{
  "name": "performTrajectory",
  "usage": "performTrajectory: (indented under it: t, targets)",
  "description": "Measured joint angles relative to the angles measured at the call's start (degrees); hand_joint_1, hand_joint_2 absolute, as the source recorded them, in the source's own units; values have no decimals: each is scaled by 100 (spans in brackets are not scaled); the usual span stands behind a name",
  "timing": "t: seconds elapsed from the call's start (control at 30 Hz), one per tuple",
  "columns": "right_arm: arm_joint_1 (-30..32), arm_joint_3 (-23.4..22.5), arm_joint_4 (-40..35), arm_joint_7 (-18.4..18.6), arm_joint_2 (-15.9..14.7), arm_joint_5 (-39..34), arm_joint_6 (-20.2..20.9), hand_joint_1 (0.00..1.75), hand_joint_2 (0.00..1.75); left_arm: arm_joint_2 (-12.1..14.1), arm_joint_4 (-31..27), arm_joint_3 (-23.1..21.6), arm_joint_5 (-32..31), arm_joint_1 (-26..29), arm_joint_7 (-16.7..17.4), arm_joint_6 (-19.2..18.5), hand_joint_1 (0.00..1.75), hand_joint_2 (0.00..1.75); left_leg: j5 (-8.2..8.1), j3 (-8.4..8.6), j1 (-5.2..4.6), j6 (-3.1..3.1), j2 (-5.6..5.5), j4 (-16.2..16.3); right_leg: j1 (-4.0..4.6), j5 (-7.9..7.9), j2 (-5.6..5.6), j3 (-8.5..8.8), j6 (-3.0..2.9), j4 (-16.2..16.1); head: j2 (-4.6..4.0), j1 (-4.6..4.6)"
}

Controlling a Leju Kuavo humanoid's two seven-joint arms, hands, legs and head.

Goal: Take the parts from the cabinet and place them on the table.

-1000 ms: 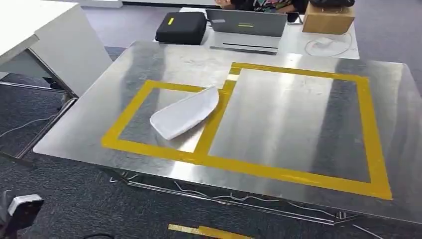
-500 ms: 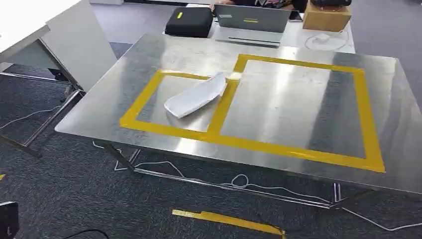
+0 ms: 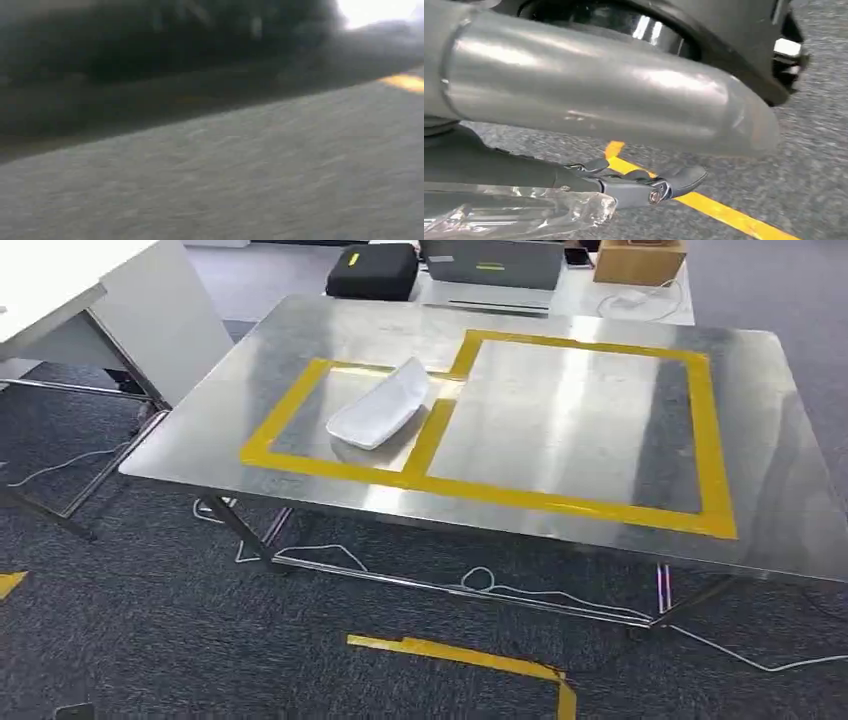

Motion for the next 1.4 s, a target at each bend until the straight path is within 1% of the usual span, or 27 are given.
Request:
performTrajectory:
  t: [0.03,0.07,0.1,0.23,0.33,0.37,0.4,0.47,0.53,0.57,0.6,0.63,0.7,0.73,0.8,0.87,0.9,0.93,0.97,1.03,1.1,1.13,1.2,1.23,1.3,1.33,1.4]
  targets:
    - [-1,0,0,0,0,-2,2,0,0,22,116,0,-9,-18,24,15,0,0,77,396,22,-23,6,-544,-7,33,-15,-88,34,66,0,0]
    - [-1,0,0,2,0,-2,2,0,0,24,215,0,-18,-44,42,18,0,0,-107,721,32,-52,12,-1042,14,52,-28,-153,70,124,0,-17]
    - [-6,0,0,4,0,-4,2,0,0,57,289,2,-18,-59,64,20,0,0,-178,838,-20,24,-16,-1264,15,80,-37,-189,105,170,0,-15]
    - [-24,0,0,35,0,-7,4,0,0,61,567,2,-129,-82,591,-118,0,0,-98,652,-29,261,-30,-1261,-31,171,-60,-281,265,225,0,-15]
    - [-20,2,0,83,0,-26,2,0,0,15,711,-24,-395,-89,1064,-406,0,0,99,404,-75,366,-79,-1256,-16,-855,48,-598,264,1162,0,4]
    - [-27,0,0,101,0,-33,-4,0,0,-2,739,-41,-455,-89,1086,-465,0,0,175,311,-98,381,-107,-1252,-12,-1084,64,-689,258,1580,0,-4]
    - [-29,0,0,105,0,-48,-9,0,0,-13,763,-63,-505,-90,1095,-518,0,0,258,206,-128,393,-138,-1250,-5,-1136,69,-726,238,1902,0,0]
    - [-27,0,0,105,0,-83,-28,0,0,-22,805,-105,-577,-84,1074,-597,0,0,417,0,-184,396,-227,-1243,30,-749,82,-508,156,1894,0,-2]
    - [-33,0,0,98,0,-118,-26,0,0,-39,833,-144,-639,-88,977,-638,0,0,580,-189,-228,386,-355,-1241,105,-439,250,120,-22,1110,0,-7]
    - [-41,0,0,94,0,-129,-26,0,0,-46,838,-168,-669,-112,914,-660,0,0,653,-221,-214,386,-414,-1231,152,-526,545,554,-128,542,0,-13]
    - [-38,0,0,90,0,-140,-26,0,0,-41,838,-188,-702,-130,855,-682,0,0,708,-268,-271,368,-470,-1214,192,-681,692,1039,-178,-95,0,5]
    - [-48,0,0,92,4,-153,-26,0,0,-18,846,-192,-745,-125,796,-697,0,0,808,-299,-277,361,-527,-1214,158,-751,627,1058,-78,-240,0,-17]
    - [-43,0,0,96,24,-175,-28,0,0,28,851,-199,-804,-119,733,-723,0,0,944,-337,-246,307,-676,-1260,207,-680,504,977,-77,-208,0,-22]
    - [-33,0,-2,105,68,-186,-28,0,0,83,859,-201,-807,-102,709,-732,0,0,956,-377,-253,291,-709,-1246,122,-595,398,917,-115,-244,0,-11]
    - [-30,-4,7,94,77,-227,-65,0,0,79,883,-225,-818,-74,713,-767,0,0,287,-523,-235,221,-243,-844,139,-486,221,799,-221,-239,0,-59]
    - [5,-11,7,-4,76,-265,-114,0,0,83,894,-258,-890,-110,796,-868,0,0,-399,-704,-163,125,-99,76,139,-390,-1,655,-199,-229,0,-70]
    - [8,-20,7,-48,76,-278,-127,0,0,83,899,-278,-940,-112,840,-903,0,0,-496,-750,-119,82,-76,462,134,-342,-106,579,-192,-218,0,-74]
    - [0,-28,7,-77,76,-291,-131,0,0,85,903,-300,-986,-104,866,-944,0,0,-398,-726,-75,39,-65,666,125,-296,-200,501,-177,-199,0,-68]
    - [-14,-35,7,-105,76,-317,-136,0,0,87,908,-315,-1032,-91,903,-977,0,0,-151,-590,-33,-8,-52,647,107,-252,-290,402,-154,-163,0,-70]
    - [-34,-39,7,-116,76,-326,-136,0,0,96,914,-343,-1052,-69,914,-1001,0,0,201,-70,10,-82,57,-6,66,-192,-412,262,-91,-57,0,-70]
    - [-30,-39,4,-127,79,-328,-138,0,0,116,914,-361,-1063,-77,914,-1012,0,0,130,629,-9,-53,504,-1060,75,-162,-560,137,-32,70,0,-76]
    - [-31,-39,4,-129,79,-328,-133,0,0,131,918,-374,-1065,-82,914,-1021,0,0,12,695,-71,69,482,-1246,61,-113,-623,124,28,82,0,-70]
    - [-46,-42,4,-131,79,-328,-133,0,0,151,927,-387,-1082,-63,916,-1023,0,0,50,627,-100,131,355,-1242,39,-47,-749,98,96,67,0,-68]
    - [-51,-42,4,-133,79,-328,-133,0,0,155,932,-387,-1082,-37,918,-1023,0,0,127,616,-87,209,290,-1310,34,-34,-772,94,133,50,0,-81]
    - [-77,-46,7,-135,76,-339,-136,0,0,142,934,-404,-1100,-53,925,-1047,0,0,159,551,-29,310,96,-1428,-29,-461,-117,-146,183,381,0,-46]
    - [-65,-55,7,-125,76,-361,-138,0,0,142,934,-422,-1110,-73,912,-1075,0,0,197,479,-31,339,47,-1424,-39,-750,13,-306,193,848,0,-13]
    - [-47,-76,7,-64,76,-428,-138,0,0,142,934,-437,-1137,-81,883,-1132,0,0,272,370,-48,344,-71,-1388,-34,-1122,86,-573,229,1740,0,7]
